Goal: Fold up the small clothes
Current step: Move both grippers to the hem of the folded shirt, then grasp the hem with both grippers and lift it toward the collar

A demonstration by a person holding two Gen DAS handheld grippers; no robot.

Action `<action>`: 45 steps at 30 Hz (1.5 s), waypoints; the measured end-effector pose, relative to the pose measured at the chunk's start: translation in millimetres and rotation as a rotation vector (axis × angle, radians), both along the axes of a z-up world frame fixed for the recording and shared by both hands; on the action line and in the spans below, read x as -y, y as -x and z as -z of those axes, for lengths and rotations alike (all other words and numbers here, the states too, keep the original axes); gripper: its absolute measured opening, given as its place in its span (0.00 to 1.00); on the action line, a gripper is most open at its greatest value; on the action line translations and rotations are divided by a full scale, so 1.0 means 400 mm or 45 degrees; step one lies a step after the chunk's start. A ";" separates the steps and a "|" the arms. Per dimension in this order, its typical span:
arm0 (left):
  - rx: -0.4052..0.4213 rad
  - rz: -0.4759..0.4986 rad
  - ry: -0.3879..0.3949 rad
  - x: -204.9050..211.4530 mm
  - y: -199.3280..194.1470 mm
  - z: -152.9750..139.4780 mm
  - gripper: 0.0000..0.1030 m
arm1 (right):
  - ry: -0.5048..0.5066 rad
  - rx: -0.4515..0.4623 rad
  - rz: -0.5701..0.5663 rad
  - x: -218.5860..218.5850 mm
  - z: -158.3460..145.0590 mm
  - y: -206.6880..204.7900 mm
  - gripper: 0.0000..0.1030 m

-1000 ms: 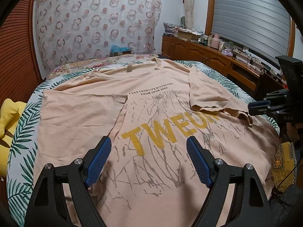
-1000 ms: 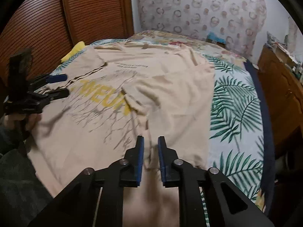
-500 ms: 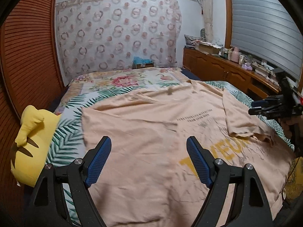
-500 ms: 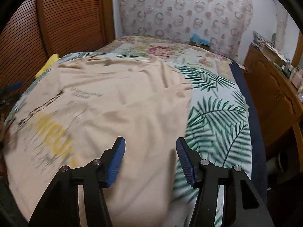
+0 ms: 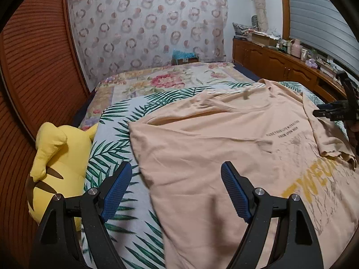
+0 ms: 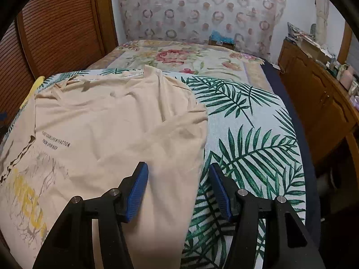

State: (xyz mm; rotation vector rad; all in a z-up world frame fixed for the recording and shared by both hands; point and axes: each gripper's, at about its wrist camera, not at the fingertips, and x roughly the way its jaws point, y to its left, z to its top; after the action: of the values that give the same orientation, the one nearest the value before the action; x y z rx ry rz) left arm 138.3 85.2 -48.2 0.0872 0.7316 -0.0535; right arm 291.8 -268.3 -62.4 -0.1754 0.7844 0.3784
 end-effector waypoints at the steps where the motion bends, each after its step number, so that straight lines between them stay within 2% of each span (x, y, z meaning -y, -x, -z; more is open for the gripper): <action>1: -0.012 -0.005 0.022 -0.014 -0.010 0.000 0.80 | -0.003 0.010 -0.001 0.000 0.004 0.002 0.59; 5: -0.036 -0.027 0.077 -0.052 -0.047 -0.002 0.78 | -0.014 0.029 0.000 0.027 0.016 -0.003 0.63; 8: -0.061 -0.042 0.071 -0.068 -0.078 0.003 0.65 | -0.007 0.027 0.015 0.030 0.019 -0.005 0.68; 11: -0.101 -0.040 0.101 -0.084 -0.113 0.014 0.57 | -0.014 0.021 0.011 0.029 0.013 -0.004 0.71; 15: -0.153 -0.054 0.128 -0.102 -0.160 0.036 0.50 | 0.000 0.020 0.008 0.025 0.012 -0.005 0.75; 19: -0.183 -0.080 0.155 -0.124 -0.197 0.050 0.48 | -0.002 0.019 0.008 0.029 0.011 -0.007 0.76; 23: -0.198 -0.075 0.167 -0.126 -0.210 0.057 0.38 | -0.002 0.020 0.006 0.030 0.011 -0.008 0.76; 31: -0.198 -0.065 0.132 -0.125 -0.225 0.058 0.36 | 0.010 -0.009 -0.055 0.020 0.006 -0.048 0.75; 34: -0.200 -0.062 0.116 -0.121 -0.231 0.059 0.36 | 0.021 -0.019 -0.091 0.002 0.000 -0.072 0.65; 35: -0.201 -0.059 0.113 -0.120 -0.233 0.059 0.32 | 0.024 -0.021 -0.110 -0.004 -0.002 -0.078 0.59; 36: -0.203 -0.048 0.118 -0.118 -0.234 0.058 0.22 | 0.024 -0.024 -0.135 -0.012 -0.004 -0.083 0.49; 37: -0.210 -0.033 0.125 -0.115 -0.234 0.056 0.18 | 0.021 -0.030 -0.154 -0.020 -0.007 -0.086 0.42; 38: -0.214 -0.027 0.118 -0.111 -0.234 0.055 0.09 | 0.021 -0.039 -0.180 -0.029 -0.010 -0.086 0.21; 39: -0.218 -0.021 0.110 -0.104 -0.231 0.052 0.06 | 0.027 -0.047 -0.200 -0.038 -0.013 -0.084 0.09; 42: -0.166 0.001 0.107 -0.085 -0.198 0.021 0.05 | 0.073 0.048 -0.214 -0.060 -0.036 -0.044 0.07; 45: -0.079 0.037 0.123 -0.063 -0.138 -0.037 0.05 | -0.014 0.155 -0.201 -0.042 -0.096 0.009 0.07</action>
State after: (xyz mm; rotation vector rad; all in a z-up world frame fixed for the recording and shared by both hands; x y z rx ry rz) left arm 193.4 110.6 -33.5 0.0041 0.7882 -0.1198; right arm 288.3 -251.7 -24.1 -0.2482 0.6504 0.5164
